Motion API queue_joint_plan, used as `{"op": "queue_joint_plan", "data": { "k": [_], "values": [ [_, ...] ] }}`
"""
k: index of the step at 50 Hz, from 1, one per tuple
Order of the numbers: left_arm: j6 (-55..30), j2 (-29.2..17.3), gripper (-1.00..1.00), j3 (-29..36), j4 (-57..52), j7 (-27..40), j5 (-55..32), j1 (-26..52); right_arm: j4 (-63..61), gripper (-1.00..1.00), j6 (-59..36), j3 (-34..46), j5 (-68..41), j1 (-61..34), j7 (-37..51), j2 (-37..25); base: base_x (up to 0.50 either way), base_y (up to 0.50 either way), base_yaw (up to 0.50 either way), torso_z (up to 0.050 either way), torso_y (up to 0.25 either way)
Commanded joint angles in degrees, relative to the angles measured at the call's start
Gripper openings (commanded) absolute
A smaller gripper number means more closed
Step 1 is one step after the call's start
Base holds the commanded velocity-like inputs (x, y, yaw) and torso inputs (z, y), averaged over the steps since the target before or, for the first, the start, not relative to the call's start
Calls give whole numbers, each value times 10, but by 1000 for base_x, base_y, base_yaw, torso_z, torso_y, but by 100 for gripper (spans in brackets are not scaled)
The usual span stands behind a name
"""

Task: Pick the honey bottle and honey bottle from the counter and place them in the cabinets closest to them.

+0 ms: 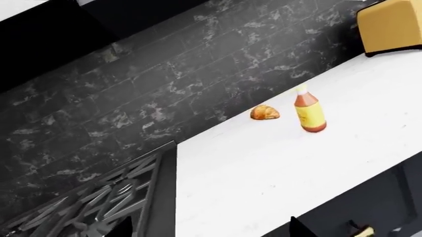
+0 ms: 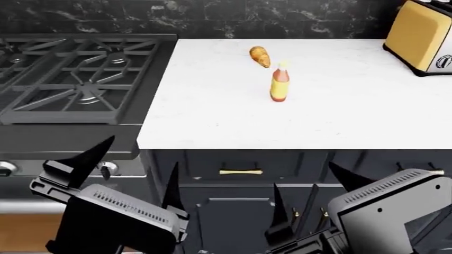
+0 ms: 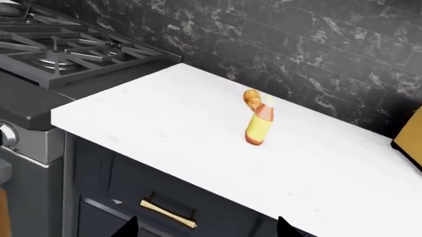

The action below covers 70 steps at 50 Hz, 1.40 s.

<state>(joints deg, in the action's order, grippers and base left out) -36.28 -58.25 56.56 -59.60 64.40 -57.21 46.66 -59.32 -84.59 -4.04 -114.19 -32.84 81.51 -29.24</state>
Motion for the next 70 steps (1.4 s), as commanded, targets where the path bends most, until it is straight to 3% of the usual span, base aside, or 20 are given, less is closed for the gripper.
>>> {"op": "queue_joint_plan", "data": {
  "k": [1,12,40,62,70],
  "values": [
    [15,-5,100,29,1,7,1,17,0,100,-15,-7,-8,3,8,9,0,500,0,0,0],
    [23,-6,100,45,3,12,2,26,0,100,-24,-35,-17,13,-13,24,16,273,0,0,0],
    [34,-4,100,73,6,13,2,44,5,100,2,15,-30,-6,13,9,500,0,0,0,0],
    [41,-2,100,92,10,13,8,51,4,100,-3,7,-31,2,15,16,496,0,0,0,1],
    [44,-2,100,97,12,12,11,51,1,100,-12,-16,-34,8,3,24,0,0,0,0,1]
  ]
}}
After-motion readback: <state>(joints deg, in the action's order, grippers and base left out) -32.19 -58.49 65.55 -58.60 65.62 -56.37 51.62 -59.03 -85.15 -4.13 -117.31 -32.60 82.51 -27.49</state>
